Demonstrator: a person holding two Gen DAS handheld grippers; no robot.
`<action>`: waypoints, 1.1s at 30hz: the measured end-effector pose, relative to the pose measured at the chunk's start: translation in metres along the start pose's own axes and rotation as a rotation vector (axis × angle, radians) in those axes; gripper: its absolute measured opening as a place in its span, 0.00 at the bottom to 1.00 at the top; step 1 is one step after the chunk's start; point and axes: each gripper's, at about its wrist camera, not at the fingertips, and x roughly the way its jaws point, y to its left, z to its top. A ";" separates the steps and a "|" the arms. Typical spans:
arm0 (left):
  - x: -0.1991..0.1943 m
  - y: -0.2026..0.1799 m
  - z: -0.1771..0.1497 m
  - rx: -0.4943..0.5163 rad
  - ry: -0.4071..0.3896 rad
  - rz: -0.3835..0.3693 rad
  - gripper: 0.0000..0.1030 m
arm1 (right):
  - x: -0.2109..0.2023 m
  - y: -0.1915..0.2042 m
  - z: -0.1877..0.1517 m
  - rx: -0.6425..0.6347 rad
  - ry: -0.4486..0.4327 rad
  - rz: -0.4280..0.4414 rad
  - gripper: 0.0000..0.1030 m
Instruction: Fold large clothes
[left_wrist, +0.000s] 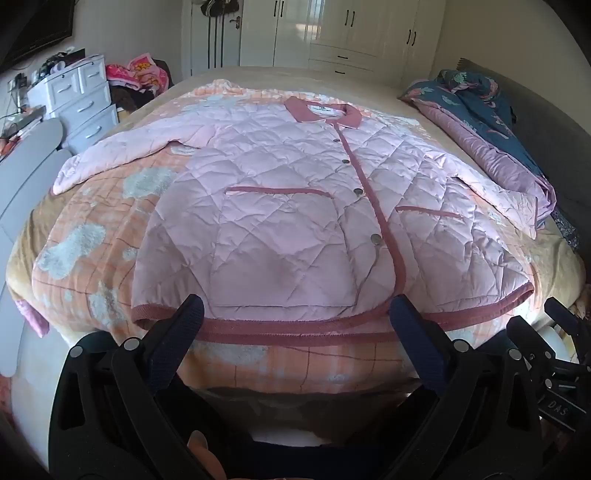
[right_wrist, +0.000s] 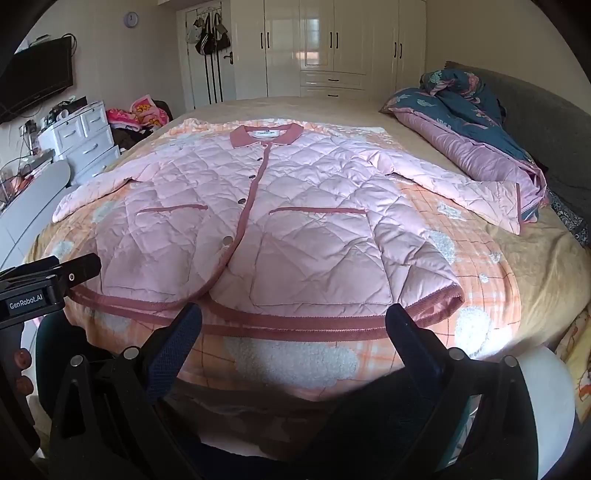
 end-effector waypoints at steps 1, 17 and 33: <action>0.000 0.000 0.000 0.003 0.004 -0.001 0.92 | 0.000 0.000 0.000 -0.001 0.001 -0.001 0.96; 0.000 -0.005 0.002 0.025 0.001 -0.005 0.92 | -0.004 -0.002 0.004 0.008 -0.004 -0.007 0.96; 0.001 -0.003 0.003 0.023 0.004 -0.012 0.92 | -0.002 0.000 0.005 0.007 -0.004 -0.006 0.96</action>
